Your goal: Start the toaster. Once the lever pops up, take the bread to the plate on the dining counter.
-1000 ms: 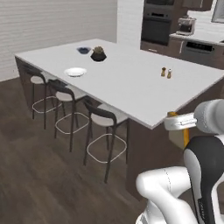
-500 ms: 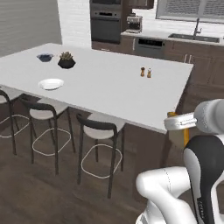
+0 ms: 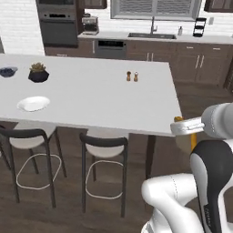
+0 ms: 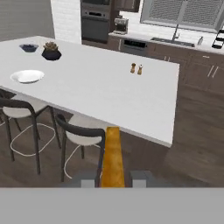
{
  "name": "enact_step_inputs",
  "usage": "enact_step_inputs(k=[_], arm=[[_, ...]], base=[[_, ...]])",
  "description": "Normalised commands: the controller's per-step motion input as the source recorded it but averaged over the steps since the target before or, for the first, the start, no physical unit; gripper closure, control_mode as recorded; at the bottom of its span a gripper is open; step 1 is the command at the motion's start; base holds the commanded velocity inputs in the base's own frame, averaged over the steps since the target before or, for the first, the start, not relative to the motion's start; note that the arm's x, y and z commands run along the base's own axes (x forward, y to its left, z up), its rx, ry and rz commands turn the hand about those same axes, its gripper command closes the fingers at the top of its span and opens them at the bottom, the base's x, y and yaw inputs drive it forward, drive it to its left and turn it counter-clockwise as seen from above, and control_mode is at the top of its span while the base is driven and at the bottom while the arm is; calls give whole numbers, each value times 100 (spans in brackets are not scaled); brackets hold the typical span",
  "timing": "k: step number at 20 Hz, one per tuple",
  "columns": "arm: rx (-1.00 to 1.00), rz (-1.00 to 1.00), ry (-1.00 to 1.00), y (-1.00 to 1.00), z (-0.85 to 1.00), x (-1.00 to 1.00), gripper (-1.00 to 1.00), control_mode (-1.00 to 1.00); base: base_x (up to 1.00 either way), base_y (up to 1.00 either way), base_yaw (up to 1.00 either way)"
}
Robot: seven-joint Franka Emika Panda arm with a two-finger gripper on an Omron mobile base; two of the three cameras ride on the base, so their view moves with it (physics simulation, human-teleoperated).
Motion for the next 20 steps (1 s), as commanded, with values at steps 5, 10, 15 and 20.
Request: enact_step_inputs(k=[5, 10, 15, 20], arm=[[0, 0, 0, 0, 0, 0, 100, 100], [0, 0, 0, 0, 0, 0, 100, 100], [0, 0, 0, 0, 0, 0, 100, 100], [0, 0, 0, 0, 0, 0, 100, 100]], base=[[0, 100, -38], [0, 100, -36], [0, 100, -41], [0, 100, -36]])
